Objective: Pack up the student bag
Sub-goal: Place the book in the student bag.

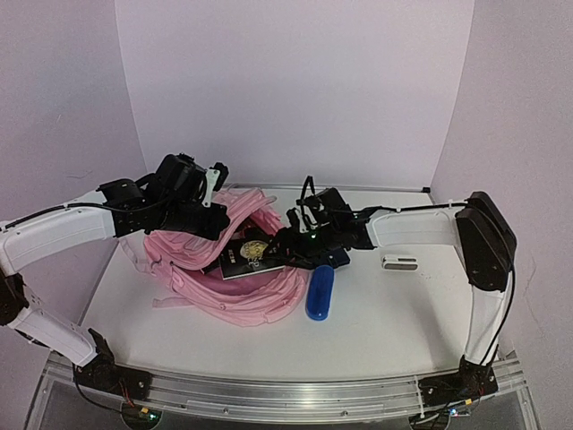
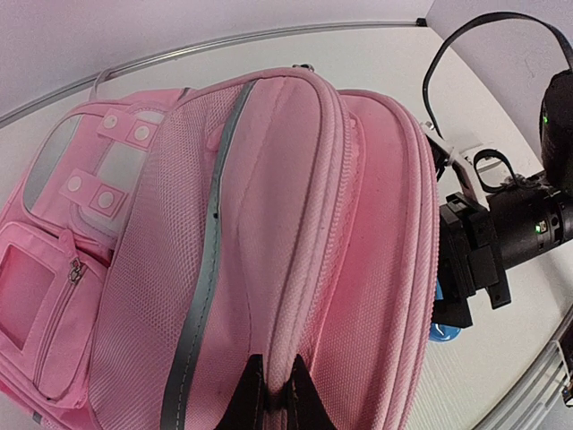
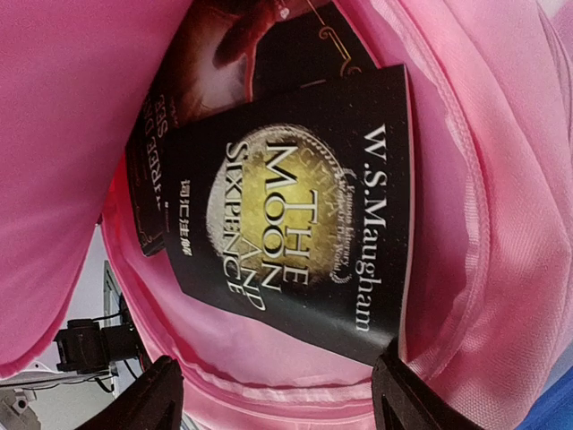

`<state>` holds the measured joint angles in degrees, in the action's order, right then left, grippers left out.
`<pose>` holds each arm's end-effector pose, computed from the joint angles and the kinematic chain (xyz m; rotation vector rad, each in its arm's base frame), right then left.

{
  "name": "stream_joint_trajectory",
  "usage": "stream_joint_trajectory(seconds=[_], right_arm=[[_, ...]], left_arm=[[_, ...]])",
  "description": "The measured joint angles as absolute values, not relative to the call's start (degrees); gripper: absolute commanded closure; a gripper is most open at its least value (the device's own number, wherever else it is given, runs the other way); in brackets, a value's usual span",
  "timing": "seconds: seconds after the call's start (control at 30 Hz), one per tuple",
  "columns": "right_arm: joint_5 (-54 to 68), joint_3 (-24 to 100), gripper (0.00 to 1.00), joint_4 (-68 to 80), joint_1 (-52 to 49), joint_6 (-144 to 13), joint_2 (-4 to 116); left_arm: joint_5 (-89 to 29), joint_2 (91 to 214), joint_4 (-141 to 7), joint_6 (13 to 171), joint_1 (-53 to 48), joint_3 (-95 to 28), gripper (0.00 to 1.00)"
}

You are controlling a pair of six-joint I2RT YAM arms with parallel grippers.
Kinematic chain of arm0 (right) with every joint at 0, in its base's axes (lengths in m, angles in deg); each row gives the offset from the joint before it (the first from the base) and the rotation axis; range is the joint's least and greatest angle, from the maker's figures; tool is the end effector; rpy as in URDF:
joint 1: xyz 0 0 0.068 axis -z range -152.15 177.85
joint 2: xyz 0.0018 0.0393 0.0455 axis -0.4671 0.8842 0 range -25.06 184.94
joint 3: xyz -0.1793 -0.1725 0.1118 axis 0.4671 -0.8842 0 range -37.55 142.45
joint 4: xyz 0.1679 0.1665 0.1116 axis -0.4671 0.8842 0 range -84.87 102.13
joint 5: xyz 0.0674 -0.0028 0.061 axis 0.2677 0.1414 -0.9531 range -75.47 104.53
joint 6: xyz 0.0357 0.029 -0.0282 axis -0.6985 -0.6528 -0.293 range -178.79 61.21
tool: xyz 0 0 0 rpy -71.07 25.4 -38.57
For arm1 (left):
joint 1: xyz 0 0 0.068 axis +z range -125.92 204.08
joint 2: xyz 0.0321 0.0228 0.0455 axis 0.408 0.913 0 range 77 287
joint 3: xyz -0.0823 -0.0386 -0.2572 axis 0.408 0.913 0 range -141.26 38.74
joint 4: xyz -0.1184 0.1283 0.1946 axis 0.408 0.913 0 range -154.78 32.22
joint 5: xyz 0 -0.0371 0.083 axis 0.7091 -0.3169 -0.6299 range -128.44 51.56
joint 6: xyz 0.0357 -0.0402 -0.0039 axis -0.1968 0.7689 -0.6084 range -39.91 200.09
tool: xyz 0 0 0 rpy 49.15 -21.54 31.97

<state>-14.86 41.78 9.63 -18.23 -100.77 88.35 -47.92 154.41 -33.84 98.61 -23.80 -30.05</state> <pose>0.2950 0.3315 0.2026 -0.4071 2.5010 1.3153 0.2041 -0.2169 0.3243 0.4925 2.2329 -0.4307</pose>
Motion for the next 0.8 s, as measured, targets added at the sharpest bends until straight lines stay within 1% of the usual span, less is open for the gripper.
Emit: stream_joint_trajectory(seconds=[0.1,0.2,0.27,0.33,0.37,0.4,0.43,0.47,0.5,0.53,0.63,0.8], right_arm=[[-15.01,42.18,0.42,9.68,-18.59,-100.67,89.41],[-15.16,46.13,0.48,10.06,-19.11,-100.78,93.39],[-15.08,49.79,0.5,10.16,-19.26,-100.47,96.64],[-14.8,52.72,0.49,10.12,-19.43,-99.75,98.79],[-14.67,53.5,0.48,10.15,-19.44,-99.33,99.13],[-14.58,53.98,0.45,10.18,-19.43,-98.86,99.15],[-14.47,54.36,0.42,10.15,-19.35,-98.29,99.02],[-14.44,54.63,0.38,10.12,-19.26,-98.02,98.85],[-14.42,54.57,0.33,10.14,-19.09,-97.43,98.49],[-14.36,54.21,0.29,10.39,-18.81,-96.94,97.89],[-14.79,51.27,0.19,11.49,-17.46,-95.03,94.65],[-16.73,45.02,0.1,12.86,-12.6,-90.42,87.6]], left_arm=[[-47.53,154.41,-33.84,98.61,-23.8,-29.94,1.0],[-47.03,154.41,-33.88,98.61,-23.75,-29.71,1.0],[-46.74,154.41,-33.88,98.61,-23.73,-29.68,1.0],[-46.36,154.41,-33.89,98.65,-23.7,-29.52,0.99],[-46.13,154.41,-33.89,98.68,-23.69,-29.39,0.96],[-45.92,154.41,-33.86,98.71,-23.69,-29.33,0.87],[-45.85,154.41,-33.84,98.81,-23.69,-29.27,0.68],[-45.77,154.41,-33.79,98.82,-23.69,-29.25,0.54],[-45.71,154.41,-33.76,99.41,-23.69,-29.25,0.43],[-45.74,154.34,-33.53,99.95,-23.69,-29.25,0.37],[-46.46,153.41,-31.57,102.06,-23.45,-29.21,0.32],[-49.39,147.82,-26.48,106.39,-21.08,-26.49,0.34]])
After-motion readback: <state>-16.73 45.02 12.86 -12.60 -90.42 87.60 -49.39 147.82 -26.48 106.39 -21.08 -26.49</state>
